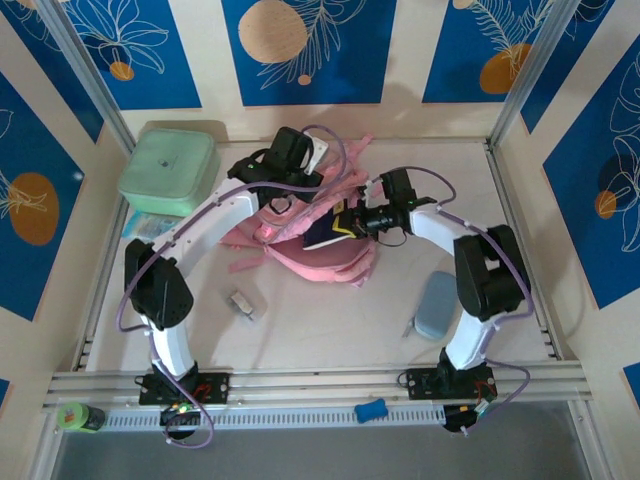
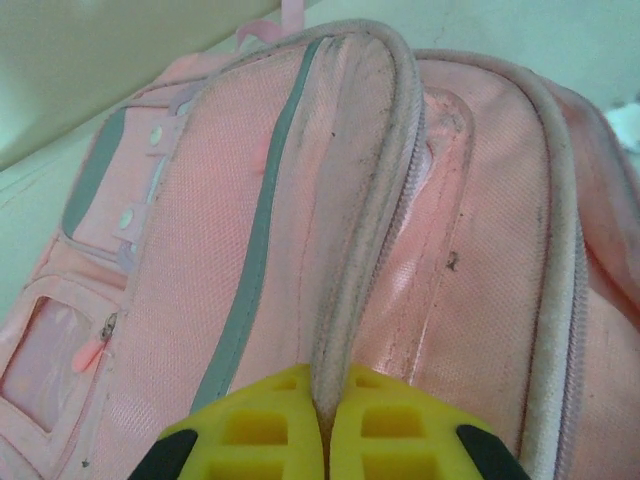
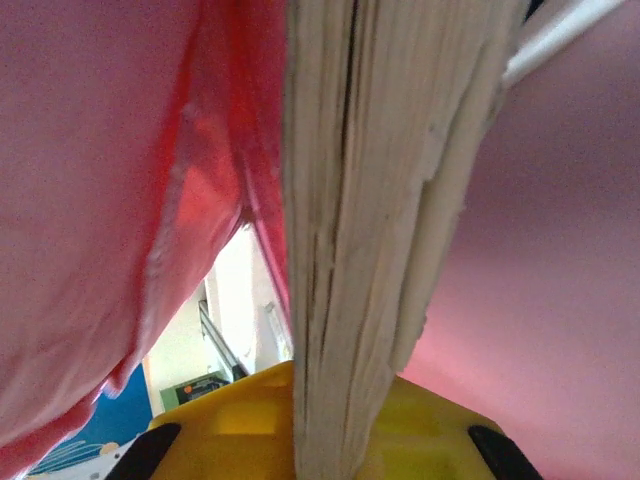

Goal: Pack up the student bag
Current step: Place the book in the student bag.

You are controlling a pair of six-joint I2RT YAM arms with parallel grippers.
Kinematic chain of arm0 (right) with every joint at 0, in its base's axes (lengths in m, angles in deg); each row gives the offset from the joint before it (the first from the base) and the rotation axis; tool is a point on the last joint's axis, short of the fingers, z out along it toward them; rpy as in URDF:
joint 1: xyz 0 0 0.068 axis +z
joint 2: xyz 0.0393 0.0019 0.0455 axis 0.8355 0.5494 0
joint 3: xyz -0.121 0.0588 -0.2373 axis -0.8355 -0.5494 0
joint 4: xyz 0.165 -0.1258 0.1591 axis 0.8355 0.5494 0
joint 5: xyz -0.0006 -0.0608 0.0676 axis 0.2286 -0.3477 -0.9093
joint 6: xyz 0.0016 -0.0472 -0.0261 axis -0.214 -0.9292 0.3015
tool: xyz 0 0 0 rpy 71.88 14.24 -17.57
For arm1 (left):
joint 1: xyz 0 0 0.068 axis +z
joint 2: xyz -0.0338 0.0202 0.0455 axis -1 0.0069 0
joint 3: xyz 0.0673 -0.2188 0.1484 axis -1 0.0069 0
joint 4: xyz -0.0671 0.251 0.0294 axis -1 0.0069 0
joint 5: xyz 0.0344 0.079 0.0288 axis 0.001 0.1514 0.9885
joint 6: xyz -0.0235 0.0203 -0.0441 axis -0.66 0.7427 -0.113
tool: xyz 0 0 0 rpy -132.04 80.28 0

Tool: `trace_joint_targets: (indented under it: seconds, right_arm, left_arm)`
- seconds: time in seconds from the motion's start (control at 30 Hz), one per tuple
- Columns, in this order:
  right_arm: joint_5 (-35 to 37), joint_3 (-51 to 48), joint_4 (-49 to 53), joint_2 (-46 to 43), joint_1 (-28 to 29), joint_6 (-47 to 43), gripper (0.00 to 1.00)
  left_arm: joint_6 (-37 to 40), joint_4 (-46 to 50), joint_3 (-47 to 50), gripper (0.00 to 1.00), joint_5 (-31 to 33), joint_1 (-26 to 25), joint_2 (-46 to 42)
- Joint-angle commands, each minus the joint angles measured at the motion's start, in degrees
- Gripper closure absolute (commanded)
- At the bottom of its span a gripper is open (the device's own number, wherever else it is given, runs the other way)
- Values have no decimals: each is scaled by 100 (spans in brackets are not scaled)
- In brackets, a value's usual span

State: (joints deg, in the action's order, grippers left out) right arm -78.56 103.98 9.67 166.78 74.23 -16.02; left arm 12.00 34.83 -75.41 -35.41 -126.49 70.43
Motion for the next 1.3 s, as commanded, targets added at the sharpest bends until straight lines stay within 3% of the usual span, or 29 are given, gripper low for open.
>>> trace_joint_targets:
  seconds: [0.0, 0.2, 0.3, 0.43, 0.57, 0.67, 0.77, 0.93, 1.03, 1.27]
  right_arm:
    - [-255, 325, -349, 437, -153, -7, 87]
    - [109, 171, 396, 222, -453, -489, 58]
    - [670, -180, 878, -265, -505, -648, 52]
    - [1410, -688, 1290, -844, -236, -530, 57]
    - [1632, -1195, 874, -1167, 191, 85, 78]
    - [1738, -1219, 461, -977, 425, 393, 91]
    - [1994, -809, 505, -514, 514, 411, 97]
    - [2535, -440, 236, -7, 373, 607, 100]
    - [2305, -497, -587, 16, 229, 749, 100]
    - [2187, 433, -699, 649, 219, 728, 100]
  left_arm:
    - [-80, -281, -28, 100, -201, 31, -456]
    - [-61, -305, 17, 100, -224, 45, -503]
    - [-106, -287, 32, 100, -290, 50, -517]
    - [-170, -409, 134, 100, -446, 46, -568]
    - [-209, -412, 131, 100, -530, 47, -550]
    - [-220, -410, 122, 100, -571, 45, -530]
    - [-206, -386, 79, 100, -567, 48, -514]
    - [-182, -314, 2, 100, -605, 45, -493]
    - [-180, -257, -39, 100, -637, 42, -464]
    - [-232, -294, -36, 100, -694, 47, -463]
